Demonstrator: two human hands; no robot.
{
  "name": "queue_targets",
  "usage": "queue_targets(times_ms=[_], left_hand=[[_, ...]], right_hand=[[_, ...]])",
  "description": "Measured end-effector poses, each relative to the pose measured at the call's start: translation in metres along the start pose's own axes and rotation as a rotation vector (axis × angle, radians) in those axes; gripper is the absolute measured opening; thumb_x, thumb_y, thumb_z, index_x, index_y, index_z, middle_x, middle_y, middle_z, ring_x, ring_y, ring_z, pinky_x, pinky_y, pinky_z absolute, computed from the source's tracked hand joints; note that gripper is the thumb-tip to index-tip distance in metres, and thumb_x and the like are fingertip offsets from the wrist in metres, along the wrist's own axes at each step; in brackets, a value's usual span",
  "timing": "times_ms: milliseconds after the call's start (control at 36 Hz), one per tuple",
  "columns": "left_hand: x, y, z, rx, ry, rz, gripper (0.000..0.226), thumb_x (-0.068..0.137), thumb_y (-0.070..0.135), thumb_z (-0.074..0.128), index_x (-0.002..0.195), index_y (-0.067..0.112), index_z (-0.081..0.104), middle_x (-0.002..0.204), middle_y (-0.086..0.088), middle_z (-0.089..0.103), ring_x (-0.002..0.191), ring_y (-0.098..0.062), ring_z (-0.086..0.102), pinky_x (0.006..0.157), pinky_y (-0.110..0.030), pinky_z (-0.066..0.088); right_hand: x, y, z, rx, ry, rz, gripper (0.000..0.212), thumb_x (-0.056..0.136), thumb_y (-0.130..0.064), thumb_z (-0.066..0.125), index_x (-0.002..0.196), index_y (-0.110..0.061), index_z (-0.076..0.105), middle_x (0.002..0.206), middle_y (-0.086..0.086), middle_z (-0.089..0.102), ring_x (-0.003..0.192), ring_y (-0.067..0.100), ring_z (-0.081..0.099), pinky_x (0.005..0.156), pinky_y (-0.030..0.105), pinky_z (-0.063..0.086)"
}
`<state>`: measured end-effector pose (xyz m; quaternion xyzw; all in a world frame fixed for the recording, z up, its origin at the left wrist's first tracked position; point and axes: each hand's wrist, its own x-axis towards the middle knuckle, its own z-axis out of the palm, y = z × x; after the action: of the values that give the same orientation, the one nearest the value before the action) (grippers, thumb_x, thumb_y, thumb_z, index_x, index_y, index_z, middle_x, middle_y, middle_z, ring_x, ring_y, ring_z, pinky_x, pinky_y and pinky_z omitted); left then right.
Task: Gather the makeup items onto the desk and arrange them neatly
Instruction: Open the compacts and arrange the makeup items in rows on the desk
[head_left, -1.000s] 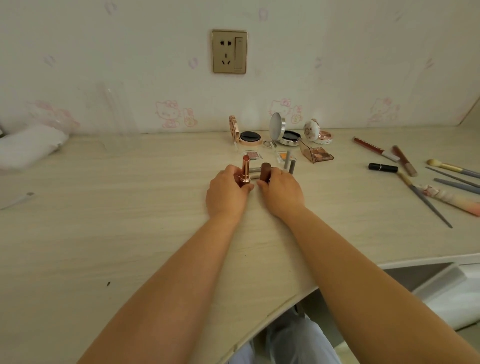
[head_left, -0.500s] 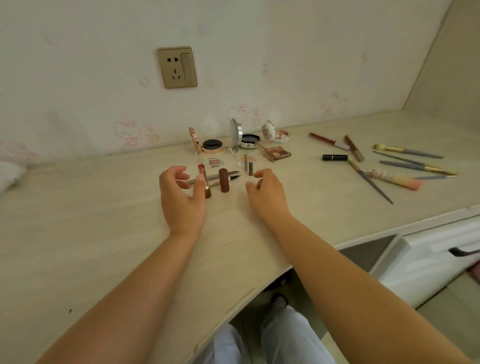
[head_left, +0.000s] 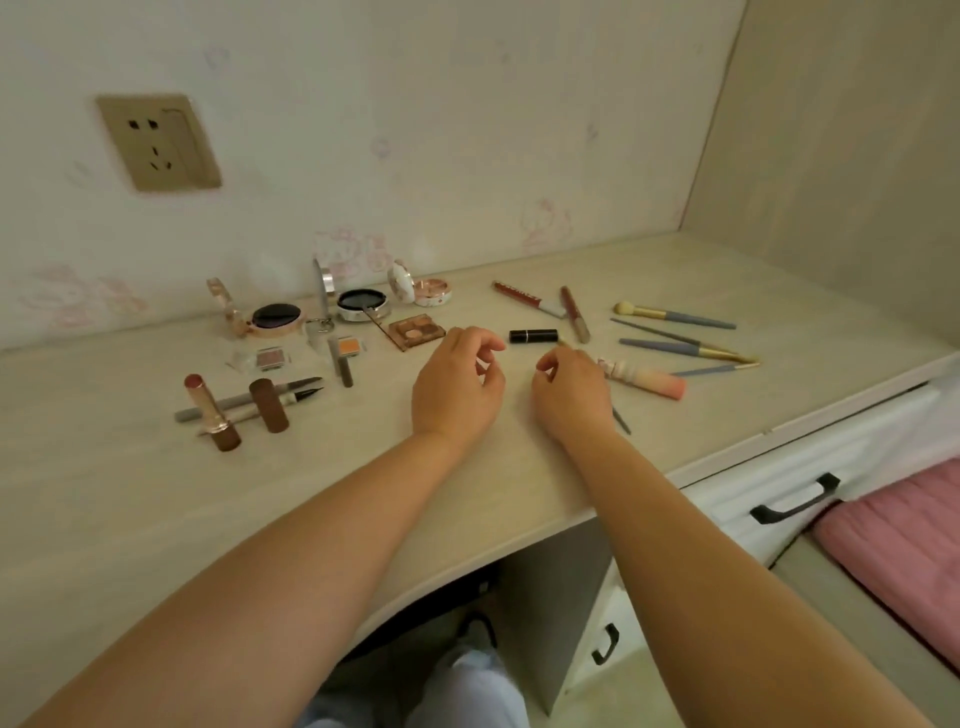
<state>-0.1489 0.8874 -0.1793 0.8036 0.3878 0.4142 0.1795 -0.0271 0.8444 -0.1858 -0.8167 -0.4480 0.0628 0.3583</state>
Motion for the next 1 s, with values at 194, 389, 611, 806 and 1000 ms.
queue_targets(times_ms=[194, 389, 611, 806, 1000], left_hand=[[0.039, -0.006, 0.043, 0.122, -0.105, -0.039, 0.030, 0.086, 0.015, 0.058, 0.116, 0.018, 0.057, 0.114, -0.005, 0.054, 0.104, -0.022, 0.050, 0.087, -0.034, 0.043], [0.067, -0.016, 0.065, 0.312, -0.215, -0.082, 0.041, 0.089, 0.034, 0.057, 0.129, 0.023, 0.051, 0.131, -0.002, 0.047, 0.120, -0.026, 0.039, 0.092, -0.037, 0.040], [0.071, -0.018, 0.064, 0.203, -0.205, -0.146, 0.021, 0.088, 0.031, 0.059, 0.107, 0.024, 0.064, 0.112, -0.003, 0.060, 0.105, -0.024, 0.053, 0.084, -0.037, 0.044], [0.043, -0.017, 0.037, 0.071, -0.139, -0.108, 0.018, 0.083, 0.031, 0.064, 0.101, 0.027, 0.066, 0.097, 0.006, 0.069, 0.087, -0.013, 0.063, 0.078, -0.034, 0.050], [0.008, -0.034, -0.016, -0.163, -0.026, -0.196, 0.012, 0.081, 0.021, 0.069, 0.091, 0.028, 0.067, 0.085, 0.016, 0.065, 0.077, 0.005, 0.058, 0.073, -0.008, 0.043]], right_hand=[[0.030, 0.017, -0.003, -0.066, 0.032, 0.033, 0.021, 0.091, -0.011, 0.045, 0.109, -0.014, 0.056, 0.121, 0.007, 0.053, 0.110, 0.025, 0.050, 0.088, 0.034, 0.042], [0.050, 0.023, 0.006, -0.166, 0.061, -0.032, 0.022, 0.090, -0.009, 0.044, 0.111, -0.014, 0.049, 0.120, 0.008, 0.054, 0.107, 0.027, 0.051, 0.081, 0.031, 0.039], [0.052, 0.025, 0.007, -0.190, 0.067, -0.139, 0.025, 0.092, -0.016, 0.046, 0.117, -0.021, 0.048, 0.118, 0.005, 0.053, 0.102, 0.026, 0.054, 0.072, 0.031, 0.036], [0.038, 0.012, 0.007, -0.285, 0.075, -0.428, 0.031, 0.094, -0.021, 0.046, 0.123, -0.020, 0.057, 0.112, 0.003, 0.057, 0.106, 0.022, 0.049, 0.077, 0.028, 0.035], [0.015, -0.016, 0.015, -0.144, 0.083, -0.486, 0.025, 0.084, -0.029, 0.065, 0.105, -0.018, 0.068, 0.102, 0.002, 0.053, 0.098, 0.020, 0.044, 0.076, 0.023, 0.030]])
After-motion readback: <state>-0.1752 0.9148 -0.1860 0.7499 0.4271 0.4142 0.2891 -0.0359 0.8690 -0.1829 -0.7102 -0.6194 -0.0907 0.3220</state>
